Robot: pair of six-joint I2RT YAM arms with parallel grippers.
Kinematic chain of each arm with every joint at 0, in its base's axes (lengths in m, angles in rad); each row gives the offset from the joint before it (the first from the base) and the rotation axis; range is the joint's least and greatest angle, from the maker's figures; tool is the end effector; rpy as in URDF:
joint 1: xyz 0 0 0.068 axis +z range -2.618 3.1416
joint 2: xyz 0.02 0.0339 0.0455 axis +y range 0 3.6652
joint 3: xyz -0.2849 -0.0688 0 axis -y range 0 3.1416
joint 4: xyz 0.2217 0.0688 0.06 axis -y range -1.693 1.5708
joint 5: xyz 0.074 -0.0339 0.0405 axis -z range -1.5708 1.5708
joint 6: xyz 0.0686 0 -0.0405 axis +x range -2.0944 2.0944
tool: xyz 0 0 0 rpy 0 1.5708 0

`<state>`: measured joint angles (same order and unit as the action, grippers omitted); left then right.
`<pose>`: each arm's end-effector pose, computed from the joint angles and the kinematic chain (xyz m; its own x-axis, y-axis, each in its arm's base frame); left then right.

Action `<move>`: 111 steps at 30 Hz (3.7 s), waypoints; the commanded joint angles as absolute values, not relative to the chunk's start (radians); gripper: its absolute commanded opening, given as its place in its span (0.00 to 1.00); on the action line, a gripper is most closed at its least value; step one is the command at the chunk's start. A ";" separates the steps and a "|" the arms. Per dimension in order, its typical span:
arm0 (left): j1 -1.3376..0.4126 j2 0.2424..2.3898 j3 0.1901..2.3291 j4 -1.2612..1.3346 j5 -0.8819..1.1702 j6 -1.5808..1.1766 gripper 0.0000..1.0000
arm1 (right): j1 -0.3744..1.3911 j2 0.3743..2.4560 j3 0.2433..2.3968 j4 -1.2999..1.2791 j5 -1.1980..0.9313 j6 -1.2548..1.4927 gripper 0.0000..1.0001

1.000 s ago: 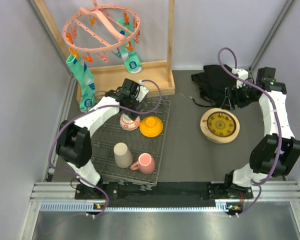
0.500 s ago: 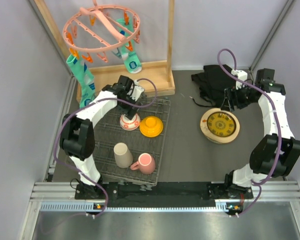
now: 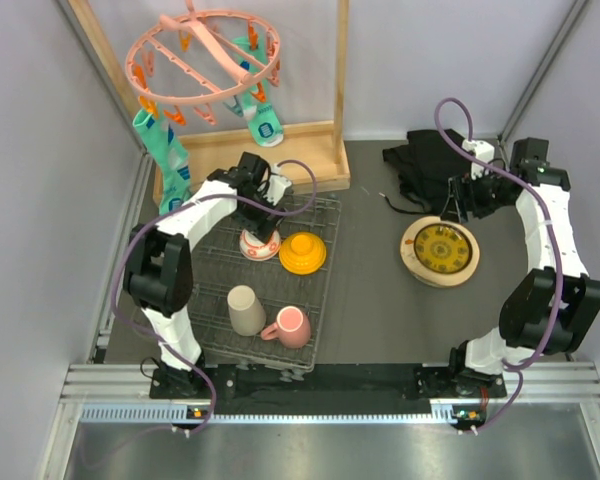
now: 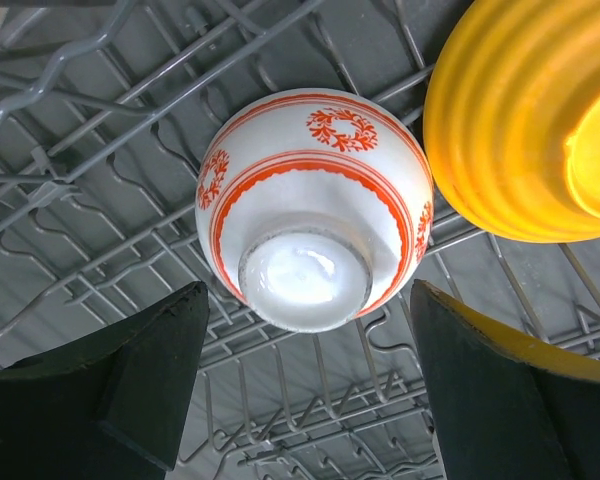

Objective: Unload the mixed dishes from the dish rack
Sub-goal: Pick up the bowl from the dish rack.

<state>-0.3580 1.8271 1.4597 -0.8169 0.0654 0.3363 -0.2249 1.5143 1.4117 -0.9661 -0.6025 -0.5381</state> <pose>0.3491 -0.1354 0.2335 -0.6959 0.6119 -0.3758 0.6381 0.7670 0.0672 0.2947 -0.0275 0.3205 -0.6917 -0.2749 -0.6678 -0.5085 0.8421 0.1799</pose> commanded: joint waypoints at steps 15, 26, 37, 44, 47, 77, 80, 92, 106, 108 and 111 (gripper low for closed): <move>-0.336 1.884 1.542 -0.861 0.141 0.350 0.71 | -0.222 1.499 1.394 -0.962 -0.643 -0.554 0.72; -0.324 1.902 1.546 -0.864 0.166 0.351 0.70 | -0.222 1.497 1.391 -0.966 -0.649 -0.558 0.72; -0.310 1.919 1.555 -0.873 0.198 0.356 0.61 | -0.222 1.499 1.356 -0.954 -0.655 -0.560 0.72; -0.310 1.921 1.563 -0.876 0.206 0.347 0.49 | -0.222 1.499 1.351 -0.953 -0.657 -0.561 0.72; -0.310 1.914 1.563 -0.882 0.207 0.347 0.45 | -0.222 1.497 1.344 -0.951 -0.655 -0.561 0.72; -0.310 1.796 1.629 -0.919 0.196 0.327 0.00 | -0.222 1.509 1.344 -0.943 -0.669 -0.552 0.72; -0.307 1.783 1.629 -0.922 0.192 0.328 0.00 | -0.218 1.509 1.361 -0.954 -0.670 -0.554 0.72; -0.197 1.651 1.631 -0.916 0.486 0.285 0.00 | 0.027 1.490 1.532 -0.934 -0.722 -0.468 0.75; -0.106 1.611 1.617 -0.815 1.195 0.095 0.00 | 0.187 1.506 1.649 -0.712 -0.919 -0.252 0.77; -0.106 1.612 1.595 -0.747 1.288 0.005 0.00 | 0.192 1.519 1.654 -0.648 -0.962 -0.204 0.77; -0.106 1.592 1.528 -0.531 1.348 -0.215 0.00 | 0.198 1.549 1.657 -0.606 -0.988 -0.153 0.77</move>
